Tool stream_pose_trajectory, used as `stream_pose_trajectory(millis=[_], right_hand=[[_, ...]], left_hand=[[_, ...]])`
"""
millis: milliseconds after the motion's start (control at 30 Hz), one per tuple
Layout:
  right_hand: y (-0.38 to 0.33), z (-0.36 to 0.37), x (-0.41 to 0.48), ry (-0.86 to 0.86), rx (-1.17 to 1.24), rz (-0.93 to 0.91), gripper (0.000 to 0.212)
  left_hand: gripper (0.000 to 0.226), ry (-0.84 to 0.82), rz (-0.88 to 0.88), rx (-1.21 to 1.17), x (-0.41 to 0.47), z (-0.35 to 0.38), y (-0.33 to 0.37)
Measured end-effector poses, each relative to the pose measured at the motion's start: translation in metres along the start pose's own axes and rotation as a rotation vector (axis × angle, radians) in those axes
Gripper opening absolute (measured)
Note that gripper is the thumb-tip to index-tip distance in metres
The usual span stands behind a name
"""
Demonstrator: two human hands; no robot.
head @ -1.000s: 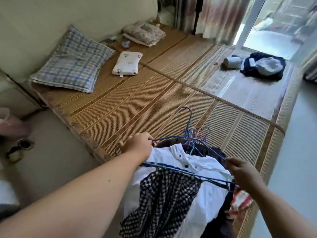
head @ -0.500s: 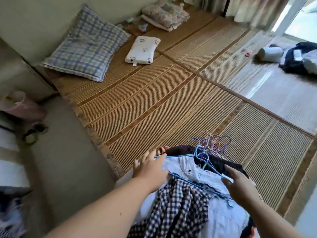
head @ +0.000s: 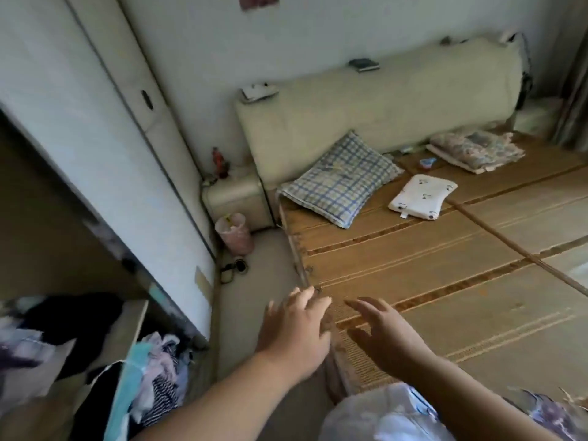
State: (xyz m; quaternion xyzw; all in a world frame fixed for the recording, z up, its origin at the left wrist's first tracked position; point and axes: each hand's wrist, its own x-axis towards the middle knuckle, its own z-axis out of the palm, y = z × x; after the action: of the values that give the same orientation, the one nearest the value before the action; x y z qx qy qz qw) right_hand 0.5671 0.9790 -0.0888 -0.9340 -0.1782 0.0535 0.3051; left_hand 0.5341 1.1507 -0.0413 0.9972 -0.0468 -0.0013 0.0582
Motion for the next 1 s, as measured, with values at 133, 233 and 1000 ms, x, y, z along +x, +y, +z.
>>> stream_pose_trajectory(millis=[133,233,1000], right_hand=[[-0.124,0.009,0.040,-0.011,-0.026,-0.260,0.057],[-0.209,0.018,0.057,0.012,-0.039,-0.442,0.060],[-0.685,-0.024,0.135,0.088,0.294,-1.215,0.065]], left_hand=[[0.062,0.158,-0.145,0.101,-0.053,-0.071,-0.090],[0.063,0.267,-0.256,0.166,-0.099,-0.119,-0.148],[0.066,1.121,-0.739,0.790,-0.250,-0.456,-0.308]])
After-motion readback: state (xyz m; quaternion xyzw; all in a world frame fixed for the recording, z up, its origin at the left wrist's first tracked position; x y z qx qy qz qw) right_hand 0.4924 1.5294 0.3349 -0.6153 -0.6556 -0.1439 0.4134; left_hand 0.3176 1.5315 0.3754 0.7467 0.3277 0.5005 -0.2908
